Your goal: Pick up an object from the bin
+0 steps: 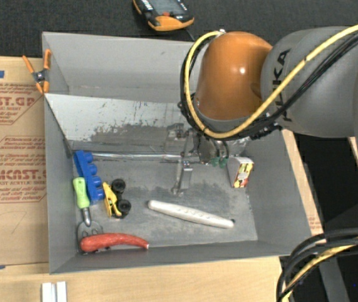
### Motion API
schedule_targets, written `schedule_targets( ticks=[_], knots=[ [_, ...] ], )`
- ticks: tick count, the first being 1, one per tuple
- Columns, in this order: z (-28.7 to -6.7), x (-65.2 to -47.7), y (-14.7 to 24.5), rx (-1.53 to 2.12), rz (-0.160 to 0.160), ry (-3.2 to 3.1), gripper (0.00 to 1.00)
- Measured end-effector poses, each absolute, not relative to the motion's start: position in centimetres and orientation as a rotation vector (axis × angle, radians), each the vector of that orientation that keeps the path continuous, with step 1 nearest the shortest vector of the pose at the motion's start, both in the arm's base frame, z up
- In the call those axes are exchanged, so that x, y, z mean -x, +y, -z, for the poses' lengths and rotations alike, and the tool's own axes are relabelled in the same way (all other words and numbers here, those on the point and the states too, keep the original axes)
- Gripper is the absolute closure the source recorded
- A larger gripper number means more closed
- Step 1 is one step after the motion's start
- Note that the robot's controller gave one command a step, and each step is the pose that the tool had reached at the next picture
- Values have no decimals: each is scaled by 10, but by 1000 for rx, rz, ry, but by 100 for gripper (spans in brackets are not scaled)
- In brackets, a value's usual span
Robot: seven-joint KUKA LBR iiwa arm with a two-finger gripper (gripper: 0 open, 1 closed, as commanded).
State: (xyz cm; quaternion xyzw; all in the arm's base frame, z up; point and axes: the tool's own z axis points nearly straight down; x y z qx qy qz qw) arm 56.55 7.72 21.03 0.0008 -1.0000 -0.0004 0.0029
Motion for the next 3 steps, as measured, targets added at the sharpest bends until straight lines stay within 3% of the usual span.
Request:
schedule_targets(
  ticks=[1, 2, 3],
  knots=[
    [-215, -567, 77, 0, 2, -3144, 0],
    [-69, -529, 46, 194, 3, -3133, 0],
    [-160, -528, 42, 84, 6, -3155, 0]
  ],
)
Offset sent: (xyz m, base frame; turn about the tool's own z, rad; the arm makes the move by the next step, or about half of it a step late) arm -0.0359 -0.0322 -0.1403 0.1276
